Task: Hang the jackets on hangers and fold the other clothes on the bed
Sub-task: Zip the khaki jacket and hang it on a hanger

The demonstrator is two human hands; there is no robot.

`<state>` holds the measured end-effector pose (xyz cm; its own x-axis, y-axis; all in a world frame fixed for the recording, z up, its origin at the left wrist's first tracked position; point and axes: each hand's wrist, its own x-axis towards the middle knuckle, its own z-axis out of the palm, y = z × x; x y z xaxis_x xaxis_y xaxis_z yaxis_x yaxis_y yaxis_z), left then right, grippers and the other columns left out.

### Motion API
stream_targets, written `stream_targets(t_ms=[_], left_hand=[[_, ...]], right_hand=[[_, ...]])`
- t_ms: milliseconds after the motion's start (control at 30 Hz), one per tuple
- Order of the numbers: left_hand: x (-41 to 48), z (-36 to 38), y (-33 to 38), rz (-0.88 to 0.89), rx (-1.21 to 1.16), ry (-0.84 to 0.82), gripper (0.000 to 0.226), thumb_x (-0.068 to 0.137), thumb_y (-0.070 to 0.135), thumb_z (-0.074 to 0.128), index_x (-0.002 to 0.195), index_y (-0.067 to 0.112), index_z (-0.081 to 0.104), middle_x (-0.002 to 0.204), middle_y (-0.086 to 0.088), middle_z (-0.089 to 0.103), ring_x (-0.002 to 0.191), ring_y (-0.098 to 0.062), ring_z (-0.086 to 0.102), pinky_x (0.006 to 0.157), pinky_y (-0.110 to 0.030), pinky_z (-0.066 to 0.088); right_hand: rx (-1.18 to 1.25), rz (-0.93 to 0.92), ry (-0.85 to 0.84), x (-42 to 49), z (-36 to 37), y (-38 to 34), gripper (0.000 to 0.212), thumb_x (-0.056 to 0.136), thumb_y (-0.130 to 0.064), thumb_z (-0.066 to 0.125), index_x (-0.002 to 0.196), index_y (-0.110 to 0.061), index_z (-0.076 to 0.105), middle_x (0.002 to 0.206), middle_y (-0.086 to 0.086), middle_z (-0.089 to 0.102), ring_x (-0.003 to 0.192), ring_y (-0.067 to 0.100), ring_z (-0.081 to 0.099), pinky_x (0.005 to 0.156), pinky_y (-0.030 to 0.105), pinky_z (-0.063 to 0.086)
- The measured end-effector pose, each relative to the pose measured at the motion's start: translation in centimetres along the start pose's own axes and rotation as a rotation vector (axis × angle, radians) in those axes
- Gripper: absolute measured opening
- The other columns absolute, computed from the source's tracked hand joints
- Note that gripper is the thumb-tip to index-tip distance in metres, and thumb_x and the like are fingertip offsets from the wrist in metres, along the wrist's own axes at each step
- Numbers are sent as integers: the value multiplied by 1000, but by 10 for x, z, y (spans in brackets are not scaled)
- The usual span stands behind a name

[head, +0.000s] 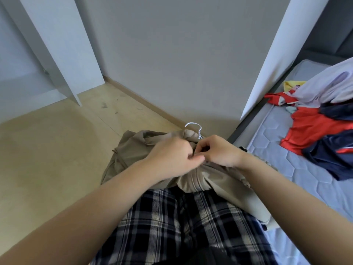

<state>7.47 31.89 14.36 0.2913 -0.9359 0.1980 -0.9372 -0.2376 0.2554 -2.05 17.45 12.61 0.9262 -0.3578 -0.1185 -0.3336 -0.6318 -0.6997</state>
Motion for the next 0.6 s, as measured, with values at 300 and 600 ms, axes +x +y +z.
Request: stream_targets(t_ms=[300,600], left_hand=[[-2,37,13,-220,-209,-522,41,85,40,59,56,13,51,50,-1,61,43,-14,57,40,-17,38],[-2,42,8,-159,-262,-674,41,96,35,49,64,8,54,49,1,58,31,-3,46,39,-10,37]], right_hand=[[34,67,-28,-7,-10,-1,18,78,-15,70,61,-21,66,52,-13,54,46,-1,43,47,10,32],[-57,8,19,-4,-1,0,32,76,-8,73,55,-25,58,49,-16,52,48,-4,46,51,10,34]])
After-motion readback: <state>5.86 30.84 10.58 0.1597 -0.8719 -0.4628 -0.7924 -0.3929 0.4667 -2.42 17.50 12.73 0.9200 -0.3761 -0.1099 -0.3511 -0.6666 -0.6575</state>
